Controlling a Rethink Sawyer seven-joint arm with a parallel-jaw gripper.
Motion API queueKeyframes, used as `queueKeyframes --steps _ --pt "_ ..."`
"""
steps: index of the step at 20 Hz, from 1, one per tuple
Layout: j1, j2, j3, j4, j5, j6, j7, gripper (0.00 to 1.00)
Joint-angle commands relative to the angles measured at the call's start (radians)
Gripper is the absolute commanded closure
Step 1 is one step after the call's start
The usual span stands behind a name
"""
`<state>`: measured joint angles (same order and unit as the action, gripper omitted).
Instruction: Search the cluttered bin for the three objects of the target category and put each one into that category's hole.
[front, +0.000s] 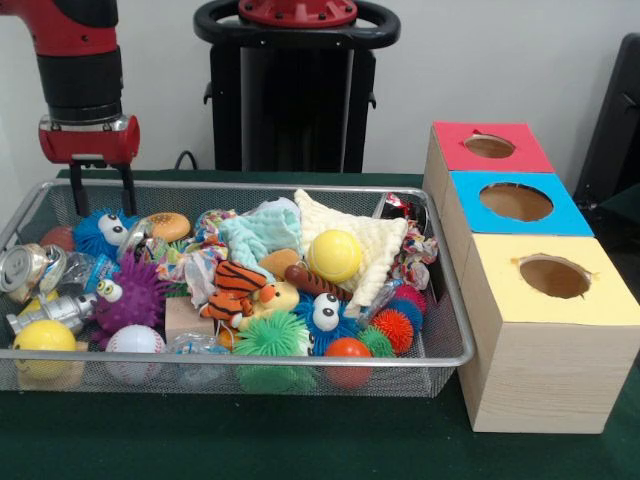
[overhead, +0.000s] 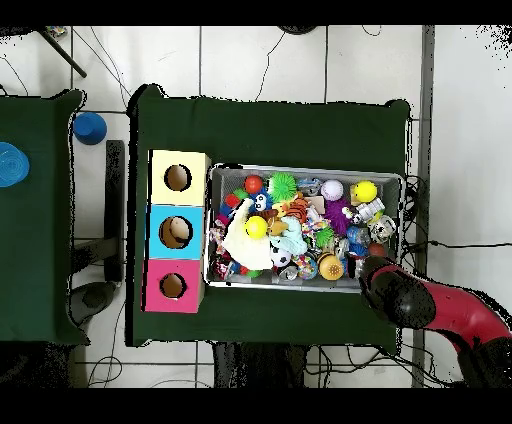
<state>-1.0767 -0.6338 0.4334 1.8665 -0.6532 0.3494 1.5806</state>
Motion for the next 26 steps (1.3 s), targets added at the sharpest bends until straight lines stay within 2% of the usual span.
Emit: queueKeyframes --steps 1,4,12,19,26 --pt "0.008 0.081 -0.118 -0.037 0.085 -0.192 0.306 0.0" --pt "0.005 0.092 -0.14 -0.007 0.123 -0.23 0.309 0.0" --pt "0.02 0.172 -0.246 -0.01 0.223 -0.344 0.316 0.0" --pt "0.062 0.251 -0.374 -0.005 0.35 -0.466 0.39 0.0" --pt "0.045 0.349 -0.416 0.003 0.386 -0.556 0.358 0.0"
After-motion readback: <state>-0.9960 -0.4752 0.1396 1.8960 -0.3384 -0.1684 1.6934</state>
